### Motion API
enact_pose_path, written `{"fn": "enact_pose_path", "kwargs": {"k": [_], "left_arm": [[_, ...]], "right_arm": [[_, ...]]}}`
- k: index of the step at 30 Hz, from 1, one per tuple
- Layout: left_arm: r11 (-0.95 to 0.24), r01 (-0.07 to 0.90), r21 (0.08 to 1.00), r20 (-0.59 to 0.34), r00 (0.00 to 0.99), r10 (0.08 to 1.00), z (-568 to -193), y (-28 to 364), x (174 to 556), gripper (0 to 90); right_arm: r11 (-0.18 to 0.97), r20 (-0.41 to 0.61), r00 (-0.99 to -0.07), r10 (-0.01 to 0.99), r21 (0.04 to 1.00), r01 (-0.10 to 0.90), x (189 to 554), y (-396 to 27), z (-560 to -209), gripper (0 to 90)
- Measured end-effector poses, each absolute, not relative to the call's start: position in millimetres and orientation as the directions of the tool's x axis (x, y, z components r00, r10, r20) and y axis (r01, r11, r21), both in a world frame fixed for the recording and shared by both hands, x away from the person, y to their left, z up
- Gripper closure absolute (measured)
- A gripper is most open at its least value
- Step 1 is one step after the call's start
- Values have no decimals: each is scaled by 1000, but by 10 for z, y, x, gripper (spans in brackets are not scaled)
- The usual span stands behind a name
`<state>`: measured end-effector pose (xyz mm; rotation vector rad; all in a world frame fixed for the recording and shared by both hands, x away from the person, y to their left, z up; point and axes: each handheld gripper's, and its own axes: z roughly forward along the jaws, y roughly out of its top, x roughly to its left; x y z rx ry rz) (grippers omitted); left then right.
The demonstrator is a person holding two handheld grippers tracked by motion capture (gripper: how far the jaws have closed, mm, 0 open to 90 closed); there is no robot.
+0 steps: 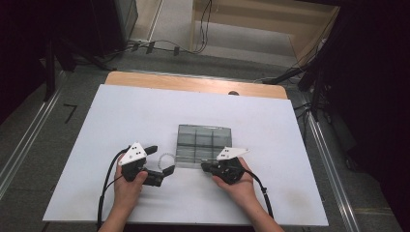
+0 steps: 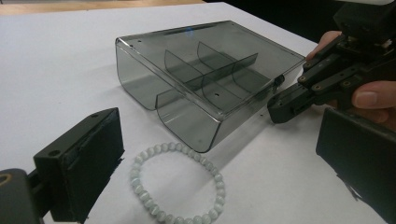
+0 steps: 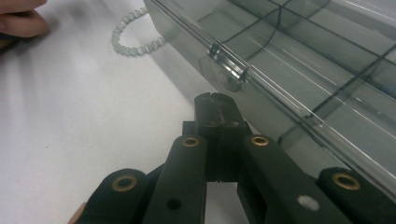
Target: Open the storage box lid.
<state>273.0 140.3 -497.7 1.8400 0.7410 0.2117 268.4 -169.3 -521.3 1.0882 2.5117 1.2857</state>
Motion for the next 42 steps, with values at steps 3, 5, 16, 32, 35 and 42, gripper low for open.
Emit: {"fn": "enact_pose_path", "kwargs": {"k": [3, 5, 16, 32, 35, 42], "left_arm": [[-221, 391, 894, -202, 789, 580, -4976, 1403, 2731, 4], [-220, 392, 893, -203, 788, 581, -4976, 1403, 2731, 4], [-216, 398, 892, -211, 787, 580, -4978, 1402, 2736, 27], [-218, 404, 888, -220, 792, 570, -4978, 1383, 2736, 41], [-217, 410, 886, -232, 797, 558, -4978, 1378, 2743, 54], [-225, 416, 881, -237, 801, 550, -4984, 1348, 2743, 66]], "right_arm": [[376, 204, -731, 652, 749, 545, 2681, -1693, -5212, 882], [376, 198, -731, 653, 753, 539, 2675, -1688, -5210, 882], [354, 201, -731, 652, 772, 528, 2655, -1697, -5188, 882], [335, 205, -729, 653, 785, 521, 2649, -1746, -5121, 882], [332, 206, -729, 653, 787, 520, 2649, -1753, -5107, 882], [326, 207, -733, 648, 794, 512, 2645, -1758, -5066, 882]]}}
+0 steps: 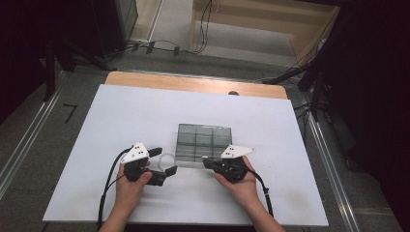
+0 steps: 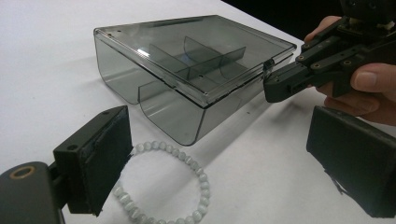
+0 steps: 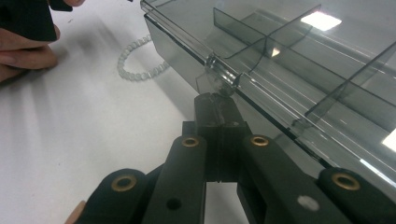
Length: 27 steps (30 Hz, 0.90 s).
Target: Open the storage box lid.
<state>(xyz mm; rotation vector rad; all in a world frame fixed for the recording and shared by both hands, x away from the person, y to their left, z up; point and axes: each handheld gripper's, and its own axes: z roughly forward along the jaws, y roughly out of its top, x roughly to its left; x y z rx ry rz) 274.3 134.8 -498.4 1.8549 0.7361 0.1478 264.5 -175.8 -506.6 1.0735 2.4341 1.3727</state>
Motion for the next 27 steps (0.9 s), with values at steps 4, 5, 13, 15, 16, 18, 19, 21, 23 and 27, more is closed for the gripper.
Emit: {"fn": "enact_pose_path", "kwargs": {"k": [4, 5, 13, 15, 16, 18, 19, 21, 23, 27], "left_arm": [[-228, 416, 880, -236, 801, 550, -4985, 1344, 2744, 66], [-230, 416, 880, -235, 801, 550, -4985, 1342, 2744, 66], [-214, 429, 878, -247, 787, 566, -4978, 1306, 2744, 211], [-214, 429, 877, -248, 788, 563, -4972, 1293, 2745, 310], [-213, 430, 877, -249, 787, 565, -4971, 1284, 2750, 358], [-213, 433, 876, -248, 783, 571, -4967, 1267, 2759, 434], [-218, 428, 877, -238, 781, 577, -4965, 1257, 2767, 460], [-223, 426, 877, -232, 781, 580, -4952, 1244, 2787, 534], [-221, 430, 875, -233, 776, 586, -4936, 1224, 2810, 588], [-218, 435, 874, -241, 777, 582, -4913, 1202, 2858, 699]], "right_arm": [[321, 201, -735, 648, 803, 503, 2639, -1759, -5024, 882], [320, 200, -734, 649, 804, 501, 2637, -1762, -5014, 882], [309, 199, -734, 649, 813, 493, 2633, -1777, -4963, 882], [304, 199, -733, 650, 816, 491, 2634, -1781, -4948, 882], [304, 198, -732, 652, 816, 491, 2634, -1783, -4940, 882], [300, 199, -731, 653, 818, 490, 2636, -1788, -4926, 882], [298, 198, -732, 651, 821, 488, 2639, -1790, -4921, 882], [296, 197, -731, 654, 822, 486, 2641, -1790, -4912, 882], [294, 197, -731, 653, 824, 484, 2645, -1790, -4904, 882], [292, 195, -728, 657, 825, 484, 2660, -1798, -4891, 882]]}}
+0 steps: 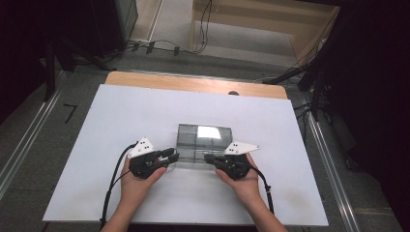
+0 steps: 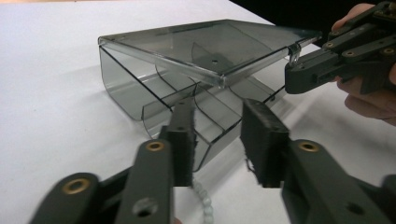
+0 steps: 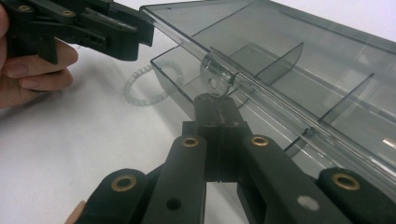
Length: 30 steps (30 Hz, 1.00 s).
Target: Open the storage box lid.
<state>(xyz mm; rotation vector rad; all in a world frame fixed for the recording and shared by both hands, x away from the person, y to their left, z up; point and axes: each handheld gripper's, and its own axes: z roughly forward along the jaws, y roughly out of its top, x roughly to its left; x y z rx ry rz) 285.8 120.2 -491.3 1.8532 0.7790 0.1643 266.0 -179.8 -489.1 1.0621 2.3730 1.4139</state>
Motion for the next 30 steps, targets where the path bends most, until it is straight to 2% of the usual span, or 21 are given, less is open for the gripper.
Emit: {"fn": "enact_pose_path", "kwargs": {"k": [3, 13, 25, 30], "left_arm": [[-233, 432, 871, -226, 775, 590, -4892, 1186, 2893, 761], [-241, 439, 865, -234, 779, 582, -4835, 1120, 3004, 881], [-241, 425, 872, -221, 782, 582, -4700, 1031, 3155, 896], [-244, 424, 872, -219, 785, 580, -4689, 1010, 3172, 896]], "right_arm": [[297, 187, -728, 660, 825, 481, 2682, -1801, -4883, 882], [276, 183, -725, 665, 841, 466, 2743, -1830, -4765, 882], [254, 196, -721, 665, 848, 465, 2801, -1875, -4690, 882], [283, 168, -730, 663, 846, 452, 2764, -1947, -4677, 882]]}}
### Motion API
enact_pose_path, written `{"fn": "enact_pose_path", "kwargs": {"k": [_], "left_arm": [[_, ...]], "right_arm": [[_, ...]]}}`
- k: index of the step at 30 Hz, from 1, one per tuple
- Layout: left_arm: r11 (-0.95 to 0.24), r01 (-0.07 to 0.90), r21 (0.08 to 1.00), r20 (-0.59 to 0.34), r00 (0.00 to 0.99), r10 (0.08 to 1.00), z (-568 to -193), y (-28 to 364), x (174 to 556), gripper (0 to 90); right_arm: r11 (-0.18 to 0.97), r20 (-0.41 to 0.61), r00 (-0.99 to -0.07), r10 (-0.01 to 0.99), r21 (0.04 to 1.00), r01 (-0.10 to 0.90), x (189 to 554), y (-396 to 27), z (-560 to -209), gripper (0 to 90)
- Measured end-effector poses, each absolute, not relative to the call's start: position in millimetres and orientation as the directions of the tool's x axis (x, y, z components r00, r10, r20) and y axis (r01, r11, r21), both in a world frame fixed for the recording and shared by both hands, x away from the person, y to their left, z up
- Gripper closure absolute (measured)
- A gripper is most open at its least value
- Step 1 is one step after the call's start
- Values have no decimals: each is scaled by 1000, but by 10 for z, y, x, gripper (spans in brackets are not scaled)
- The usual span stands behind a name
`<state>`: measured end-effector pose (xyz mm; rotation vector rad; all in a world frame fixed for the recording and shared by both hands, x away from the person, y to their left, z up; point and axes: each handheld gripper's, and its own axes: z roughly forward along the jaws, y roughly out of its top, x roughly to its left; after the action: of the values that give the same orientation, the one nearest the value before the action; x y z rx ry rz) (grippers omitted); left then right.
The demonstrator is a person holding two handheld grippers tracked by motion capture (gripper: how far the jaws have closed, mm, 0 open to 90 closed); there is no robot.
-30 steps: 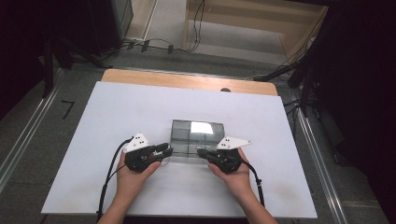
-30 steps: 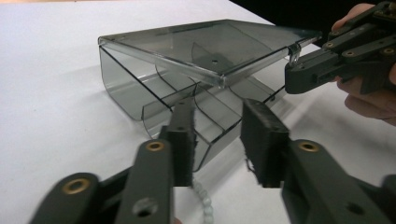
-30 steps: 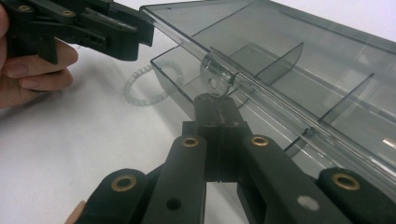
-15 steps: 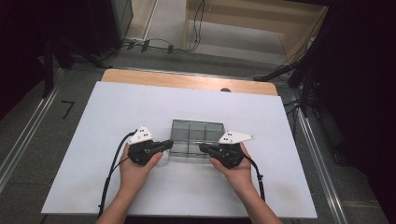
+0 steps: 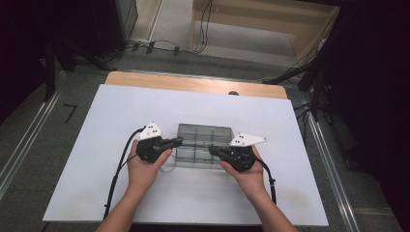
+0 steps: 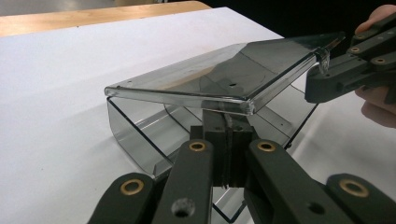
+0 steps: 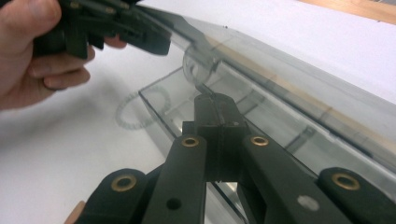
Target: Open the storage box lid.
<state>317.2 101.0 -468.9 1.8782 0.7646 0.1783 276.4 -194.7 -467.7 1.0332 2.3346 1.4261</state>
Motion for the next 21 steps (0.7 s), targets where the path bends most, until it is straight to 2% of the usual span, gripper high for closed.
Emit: {"fn": "enact_pose_path", "kwargs": {"k": [14, 18, 21], "left_arm": [[-208, 416, 885, -232, 782, 578, -4610, 986, 3266, 896], [-200, 416, 887, -237, 783, 575, -4583, 982, 3296, 896], [-196, 416, 888, -239, 782, 576, -4565, 979, 3316, 895]], "right_arm": [[218, 188, -640, 745, 838, 500, 2741, -2556, -4752, 871], [186, 202, -624, 755, 847, 498, 2771, -2631, -4748, 777], [169, 198, -612, 766, 856, 489, 2802, -2645, -4734, 666]]}}
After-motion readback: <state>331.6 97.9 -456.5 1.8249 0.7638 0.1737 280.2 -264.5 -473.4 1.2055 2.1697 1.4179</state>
